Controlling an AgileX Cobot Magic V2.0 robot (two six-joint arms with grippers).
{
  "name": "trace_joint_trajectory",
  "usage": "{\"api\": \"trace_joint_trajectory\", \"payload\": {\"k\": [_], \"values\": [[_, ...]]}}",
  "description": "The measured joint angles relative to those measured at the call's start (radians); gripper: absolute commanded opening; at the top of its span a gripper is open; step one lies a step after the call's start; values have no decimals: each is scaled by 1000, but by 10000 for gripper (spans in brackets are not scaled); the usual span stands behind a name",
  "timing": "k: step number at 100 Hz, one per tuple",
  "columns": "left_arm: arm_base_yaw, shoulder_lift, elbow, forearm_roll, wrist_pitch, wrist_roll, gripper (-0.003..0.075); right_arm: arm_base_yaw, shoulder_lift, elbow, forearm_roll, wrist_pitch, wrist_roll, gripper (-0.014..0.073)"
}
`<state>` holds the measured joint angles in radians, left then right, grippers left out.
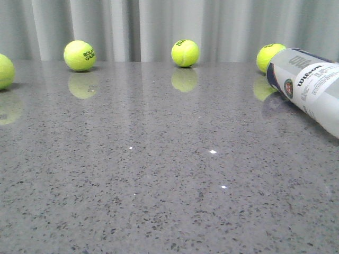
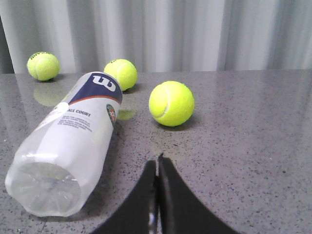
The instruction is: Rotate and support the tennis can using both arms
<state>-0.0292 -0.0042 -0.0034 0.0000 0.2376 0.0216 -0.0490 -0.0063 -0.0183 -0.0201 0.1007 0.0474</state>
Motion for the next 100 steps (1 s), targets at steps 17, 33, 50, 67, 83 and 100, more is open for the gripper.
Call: {"api": "trace_joint_trajectory", "payload": {"k": [17,33,50,67,83,100], "values": [[0,0,0,0,0,0,-21,0,104,-140,0,112,0,-55],[0,0,0,0,0,0,-21,0,239,-281,0,178,0,-55],[0,0,0,0,0,0,-21,0,385,-395,0,191,0,-55],[0,0,0,0,0,0,-21,0,519,-481,0,210,2,-55],[0,0,0,0,0,0,-21,0,630,-566,2,249,2,3],[0,0,0,0,0,0,-21,0,747,-661,20,364,2,487]]}}
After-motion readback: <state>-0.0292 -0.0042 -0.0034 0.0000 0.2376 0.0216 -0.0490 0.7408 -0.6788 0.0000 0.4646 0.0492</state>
